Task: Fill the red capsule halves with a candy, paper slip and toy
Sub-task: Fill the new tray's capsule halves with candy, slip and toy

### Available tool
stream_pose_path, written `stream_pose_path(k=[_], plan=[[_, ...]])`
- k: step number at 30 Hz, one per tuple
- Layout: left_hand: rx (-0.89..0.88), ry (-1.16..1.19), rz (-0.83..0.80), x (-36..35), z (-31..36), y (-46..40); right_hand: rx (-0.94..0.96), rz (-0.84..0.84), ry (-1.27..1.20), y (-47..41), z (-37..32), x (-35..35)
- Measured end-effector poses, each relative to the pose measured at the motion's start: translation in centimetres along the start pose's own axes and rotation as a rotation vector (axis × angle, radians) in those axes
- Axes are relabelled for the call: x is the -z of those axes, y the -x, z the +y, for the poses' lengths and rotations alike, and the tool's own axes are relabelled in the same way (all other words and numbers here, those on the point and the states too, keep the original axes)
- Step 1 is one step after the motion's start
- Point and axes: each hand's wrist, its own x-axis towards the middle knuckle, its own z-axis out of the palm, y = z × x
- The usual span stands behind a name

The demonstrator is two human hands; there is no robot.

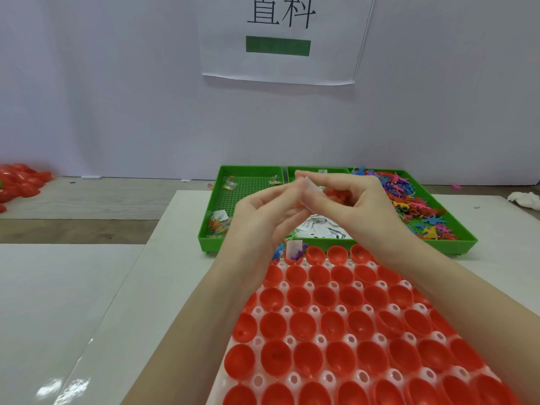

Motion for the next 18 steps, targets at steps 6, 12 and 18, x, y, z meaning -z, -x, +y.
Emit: stream_pose_path(k=[6, 12, 18], plan=[[0.019, 0.027, 0.110, 0.0, -0.2, 0.1, 0.059, 0.038, 0.143, 0.6, 0.0, 0.2], [-0.026, -0.004, 0.182, -0.4, -0.5, 0.3, -0.025, -0.032, -0.148, 0.6, -0.7, 0.6], [-0.060, -0.046, 0.178, -0.8, -0.4, 0.8, 0.082, 0.054, -0.107, 1.6, -1.3, 0.8]])
